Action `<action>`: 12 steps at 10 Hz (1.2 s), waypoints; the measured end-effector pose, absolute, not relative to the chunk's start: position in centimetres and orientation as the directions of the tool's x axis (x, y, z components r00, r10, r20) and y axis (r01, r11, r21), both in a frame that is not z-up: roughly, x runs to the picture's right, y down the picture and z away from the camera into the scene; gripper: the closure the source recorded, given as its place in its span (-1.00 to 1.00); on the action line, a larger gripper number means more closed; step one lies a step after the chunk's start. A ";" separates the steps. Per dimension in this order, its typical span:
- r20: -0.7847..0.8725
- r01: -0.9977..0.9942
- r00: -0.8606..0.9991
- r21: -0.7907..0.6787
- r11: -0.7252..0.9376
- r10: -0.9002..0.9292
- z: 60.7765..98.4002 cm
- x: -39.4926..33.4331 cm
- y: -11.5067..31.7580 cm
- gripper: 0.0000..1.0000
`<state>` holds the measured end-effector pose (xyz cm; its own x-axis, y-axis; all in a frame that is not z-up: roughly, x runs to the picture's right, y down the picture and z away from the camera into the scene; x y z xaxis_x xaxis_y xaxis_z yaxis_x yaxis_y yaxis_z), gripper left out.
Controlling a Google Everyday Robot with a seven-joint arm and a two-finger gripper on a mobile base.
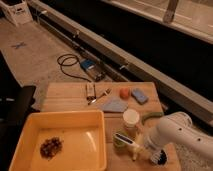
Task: Place brush in metal cup
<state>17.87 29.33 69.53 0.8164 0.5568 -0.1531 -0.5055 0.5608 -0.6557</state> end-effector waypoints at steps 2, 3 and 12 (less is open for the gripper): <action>-0.158 -0.501 0.827 -0.643 0.580 0.540 69.2 18.0 28.6 -0.60; -0.164 -0.500 0.832 -0.635 0.588 0.530 68.9 18.2 28.2 -0.60; -0.188 -0.487 0.865 -0.543 0.684 0.466 65.3 21.8 21.0 -0.60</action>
<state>21.79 21.01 65.32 0.8646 0.4659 -0.1879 -0.4867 0.6842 -0.5432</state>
